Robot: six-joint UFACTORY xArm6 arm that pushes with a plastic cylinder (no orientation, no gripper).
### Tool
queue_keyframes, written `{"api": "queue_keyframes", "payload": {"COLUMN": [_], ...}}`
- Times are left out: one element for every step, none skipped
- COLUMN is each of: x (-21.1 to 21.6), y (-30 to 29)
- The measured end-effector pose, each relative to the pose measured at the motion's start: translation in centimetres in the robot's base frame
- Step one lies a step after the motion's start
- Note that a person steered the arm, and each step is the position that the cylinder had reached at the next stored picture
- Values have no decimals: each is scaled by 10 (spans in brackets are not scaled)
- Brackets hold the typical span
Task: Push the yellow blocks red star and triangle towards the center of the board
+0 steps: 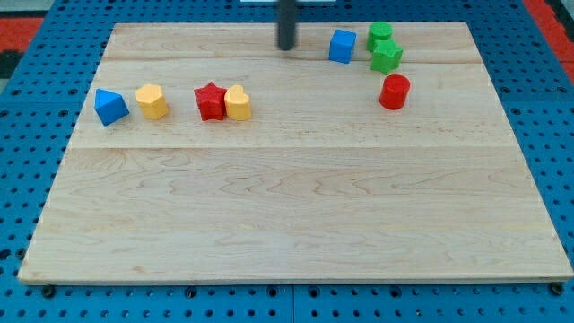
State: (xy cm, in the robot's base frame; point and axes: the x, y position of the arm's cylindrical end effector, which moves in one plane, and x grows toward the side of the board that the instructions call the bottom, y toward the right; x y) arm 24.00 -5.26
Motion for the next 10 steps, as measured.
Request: {"api": "queue_keyframes", "payload": {"x": [9,97,118,170,144,100,99,99,99,99], "y": [-122,-219,-252,-218,-210,-186,-149,-150,-150,-204]}}
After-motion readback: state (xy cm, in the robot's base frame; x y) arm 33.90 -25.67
